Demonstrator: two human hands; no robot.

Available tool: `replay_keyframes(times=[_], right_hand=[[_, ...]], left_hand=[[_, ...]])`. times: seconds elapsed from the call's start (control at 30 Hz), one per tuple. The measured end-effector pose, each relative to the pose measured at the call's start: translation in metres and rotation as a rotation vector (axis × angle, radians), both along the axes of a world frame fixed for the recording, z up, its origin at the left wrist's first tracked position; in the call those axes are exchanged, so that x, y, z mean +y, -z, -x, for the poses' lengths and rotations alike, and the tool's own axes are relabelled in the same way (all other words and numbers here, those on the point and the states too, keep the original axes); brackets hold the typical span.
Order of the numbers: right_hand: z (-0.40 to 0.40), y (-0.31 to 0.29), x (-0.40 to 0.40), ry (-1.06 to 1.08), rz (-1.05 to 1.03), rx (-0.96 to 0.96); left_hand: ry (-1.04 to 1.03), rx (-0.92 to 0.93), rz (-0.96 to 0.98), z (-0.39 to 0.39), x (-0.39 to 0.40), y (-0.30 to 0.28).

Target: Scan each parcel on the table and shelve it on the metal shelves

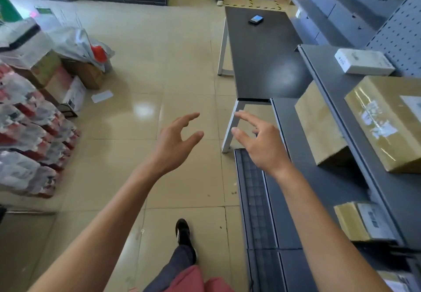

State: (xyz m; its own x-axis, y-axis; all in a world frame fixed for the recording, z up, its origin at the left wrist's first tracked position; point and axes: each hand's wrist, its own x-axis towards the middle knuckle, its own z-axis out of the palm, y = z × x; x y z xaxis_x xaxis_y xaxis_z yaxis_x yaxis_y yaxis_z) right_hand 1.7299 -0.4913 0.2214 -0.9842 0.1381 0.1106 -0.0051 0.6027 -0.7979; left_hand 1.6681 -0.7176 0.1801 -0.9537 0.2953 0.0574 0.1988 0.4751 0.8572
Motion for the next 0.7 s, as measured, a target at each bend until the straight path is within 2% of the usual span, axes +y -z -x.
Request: replay_keyframes(times=[0.33, 0.7], right_hand=[[0.139, -0.01, 0.007, 0.054, -0.118, 0.039], [0.266, 0.008, 0.037, 0.045, -0.083, -0.029]], left_hand=[[0.041, 0.038, -0.011, 0.158, 0.014, -0.015], [0.072, 0.042, 0.032, 0.285, 0.042, 0.0]])
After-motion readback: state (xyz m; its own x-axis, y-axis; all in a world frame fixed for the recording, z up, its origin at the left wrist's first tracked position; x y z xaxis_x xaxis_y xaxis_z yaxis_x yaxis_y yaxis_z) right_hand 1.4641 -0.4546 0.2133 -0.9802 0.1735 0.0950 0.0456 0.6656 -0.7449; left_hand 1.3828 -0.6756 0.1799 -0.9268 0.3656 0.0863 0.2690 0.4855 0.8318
